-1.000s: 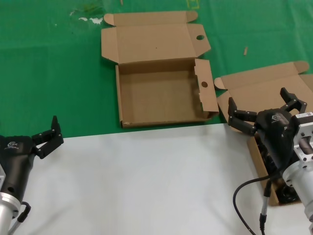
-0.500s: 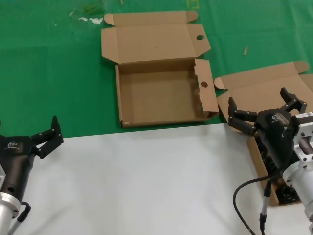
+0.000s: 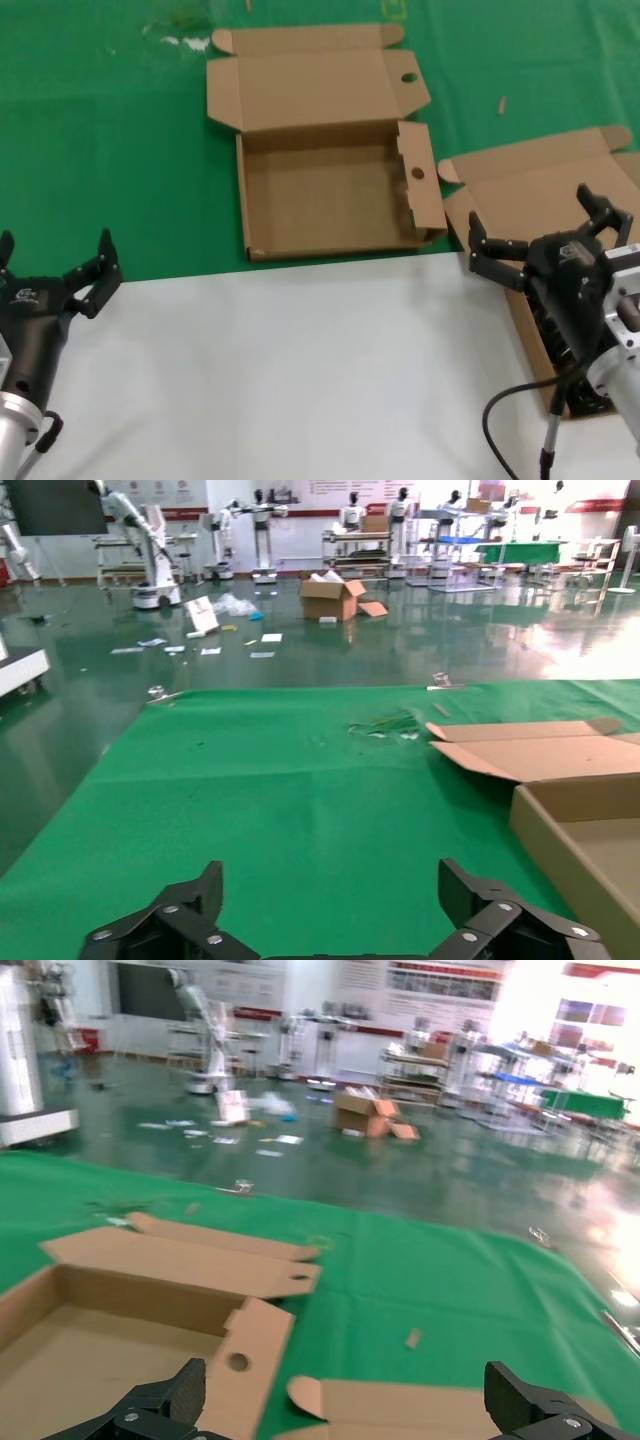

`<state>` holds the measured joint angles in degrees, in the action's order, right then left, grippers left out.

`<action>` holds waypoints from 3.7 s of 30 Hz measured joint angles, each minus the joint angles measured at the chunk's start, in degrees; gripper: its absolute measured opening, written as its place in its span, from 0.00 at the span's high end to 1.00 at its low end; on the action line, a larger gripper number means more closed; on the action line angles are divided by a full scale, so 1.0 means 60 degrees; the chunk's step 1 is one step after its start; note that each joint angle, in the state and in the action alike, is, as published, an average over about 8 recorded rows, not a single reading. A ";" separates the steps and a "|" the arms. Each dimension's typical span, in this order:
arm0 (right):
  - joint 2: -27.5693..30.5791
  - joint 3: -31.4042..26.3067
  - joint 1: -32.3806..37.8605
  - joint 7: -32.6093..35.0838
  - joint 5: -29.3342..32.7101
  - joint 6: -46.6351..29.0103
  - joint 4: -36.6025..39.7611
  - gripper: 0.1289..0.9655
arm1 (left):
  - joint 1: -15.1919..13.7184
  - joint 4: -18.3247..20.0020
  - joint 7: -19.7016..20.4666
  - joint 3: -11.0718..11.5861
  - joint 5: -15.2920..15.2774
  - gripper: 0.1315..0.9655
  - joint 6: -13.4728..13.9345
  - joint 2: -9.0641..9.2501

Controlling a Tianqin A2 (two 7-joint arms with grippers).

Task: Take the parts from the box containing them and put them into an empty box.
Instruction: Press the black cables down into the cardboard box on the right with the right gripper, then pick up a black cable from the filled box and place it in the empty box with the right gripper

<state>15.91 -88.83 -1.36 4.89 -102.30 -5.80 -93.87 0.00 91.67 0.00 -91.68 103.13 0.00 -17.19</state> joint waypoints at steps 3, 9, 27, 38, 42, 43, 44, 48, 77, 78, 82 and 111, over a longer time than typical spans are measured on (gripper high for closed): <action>0.0605 -0.0179 -0.0214 -0.0271 0.0135 -0.0074 -0.0385 0.00 | 0.0000 0.0000 0.0000 0.0000 0.0000 0.23 0.0000 0.0000; 0.2451 -0.0234 -0.0686 -0.2101 0.1528 -0.1018 -0.1364 0.00 | 0.0000 0.0000 0.0000 0.0000 0.0000 0.35 0.0000 0.0000; 0.8373 0.0213 -0.0451 -0.3312 0.2603 -0.6659 -0.1766 0.00 | 0.0000 0.0000 0.0000 0.0000 0.0000 0.80 0.0000 0.0000; 0.8333 -0.2221 0.3401 -0.1379 0.3501 -0.9644 0.0016 0.00 | 0.0000 0.0000 0.0000 0.0000 0.0000 0.95 0.0000 0.0000; 0.8019 -0.2877 0.4475 -0.0870 0.4036 -1.0304 0.0625 0.00 | 0.0000 0.0000 0.0000 0.0000 0.0000 0.97 0.0000 0.0000; 0.7952 -0.3008 0.4686 -0.0779 0.4154 -1.0430 0.0752 0.01 | 0.0000 0.0000 0.0000 0.0000 0.0000 0.97 0.0000 0.0000; 0.7889 -0.3131 0.4881 -0.0697 0.4265 -1.0545 0.0876 0.01 | 0.0000 0.0000 0.0000 0.0000 0.0000 0.97 0.0000 0.0000; 0.7683 -0.3503 0.5461 -0.0437 0.4606 -1.0849 0.1339 0.02 | 0.0000 0.0000 0.0003 0.0000 0.0000 0.98 0.0000 0.0000; 0.7459 -0.3873 0.5941 -0.0980 0.4905 -1.0783 0.2228 0.57 | 0.0000 0.0000 0.0004 0.0000 -0.0004 0.99 -0.0001 0.0000; 0.7465 -0.3875 0.5933 -0.0993 0.4900 -1.0780 0.2234 0.57 | 0.0000 0.0000 0.0004 0.0000 -0.0004 0.99 -0.0001 0.0000; 0.7483 -0.3881 0.5896 -0.1041 0.4875 -1.0770 0.2252 0.63 | 0.0000 0.0000 0.0004 0.0000 -0.0004 0.99 -0.0001 0.0000; 0.7229 -0.4483 0.9142 -0.4309 0.4364 -1.3739 0.0611 0.97 | 0.0000 0.0000 0.0004 0.0000 -0.0004 0.99 0.0000 0.0000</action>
<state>59.29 -115.73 53.49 -20.97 -76.11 -88.24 -90.21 0.00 91.67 0.02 -91.68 103.11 0.00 -17.19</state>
